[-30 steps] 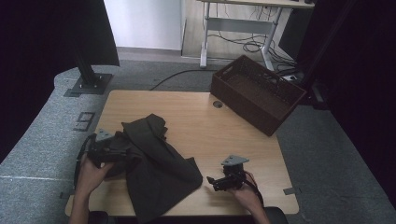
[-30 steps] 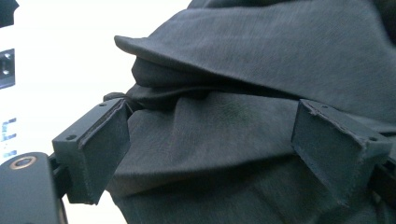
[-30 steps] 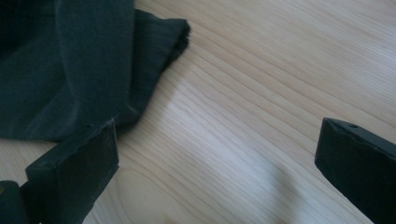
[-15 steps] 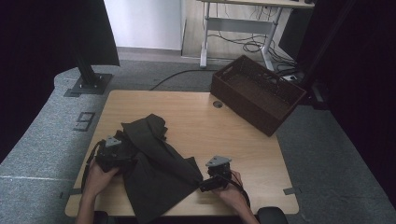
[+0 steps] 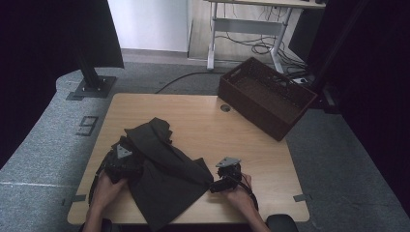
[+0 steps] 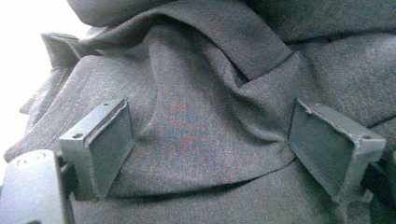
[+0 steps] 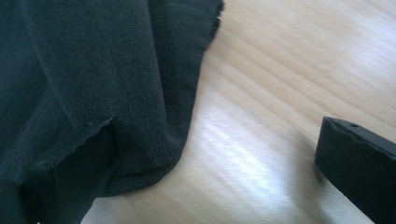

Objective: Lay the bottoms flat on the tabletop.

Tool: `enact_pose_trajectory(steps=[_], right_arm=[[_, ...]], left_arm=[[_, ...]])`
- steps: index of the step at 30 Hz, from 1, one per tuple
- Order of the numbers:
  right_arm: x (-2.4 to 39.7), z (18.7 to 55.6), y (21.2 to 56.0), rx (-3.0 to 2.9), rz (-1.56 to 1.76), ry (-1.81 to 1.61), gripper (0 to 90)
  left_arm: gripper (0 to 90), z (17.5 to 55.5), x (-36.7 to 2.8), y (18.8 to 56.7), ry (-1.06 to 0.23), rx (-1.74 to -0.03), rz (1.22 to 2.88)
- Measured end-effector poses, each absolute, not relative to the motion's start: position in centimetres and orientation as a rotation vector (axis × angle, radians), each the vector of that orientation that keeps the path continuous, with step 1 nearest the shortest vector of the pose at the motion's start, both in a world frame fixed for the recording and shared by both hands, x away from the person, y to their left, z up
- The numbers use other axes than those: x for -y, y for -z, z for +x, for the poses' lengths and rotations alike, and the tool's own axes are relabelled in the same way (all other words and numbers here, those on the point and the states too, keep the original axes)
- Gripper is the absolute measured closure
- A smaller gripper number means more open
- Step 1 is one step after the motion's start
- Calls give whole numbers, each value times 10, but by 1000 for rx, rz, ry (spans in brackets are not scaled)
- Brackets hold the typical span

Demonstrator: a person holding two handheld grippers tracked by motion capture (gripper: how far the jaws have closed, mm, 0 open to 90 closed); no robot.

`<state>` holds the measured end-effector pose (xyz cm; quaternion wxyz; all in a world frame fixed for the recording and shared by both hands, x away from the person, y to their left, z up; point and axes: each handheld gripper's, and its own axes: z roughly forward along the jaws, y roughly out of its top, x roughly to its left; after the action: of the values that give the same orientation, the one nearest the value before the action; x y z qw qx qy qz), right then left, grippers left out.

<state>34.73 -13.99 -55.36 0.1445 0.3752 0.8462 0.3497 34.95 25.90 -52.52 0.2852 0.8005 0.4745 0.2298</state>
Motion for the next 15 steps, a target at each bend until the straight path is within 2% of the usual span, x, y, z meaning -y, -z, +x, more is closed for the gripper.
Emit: enact_pose_trajectory(steps=[15], right_arm=[[166, 382, 552, -2379, 1199, -954, 0]], left_arm=[[147, 343, -228, 527, -633, -1267, 2165]])
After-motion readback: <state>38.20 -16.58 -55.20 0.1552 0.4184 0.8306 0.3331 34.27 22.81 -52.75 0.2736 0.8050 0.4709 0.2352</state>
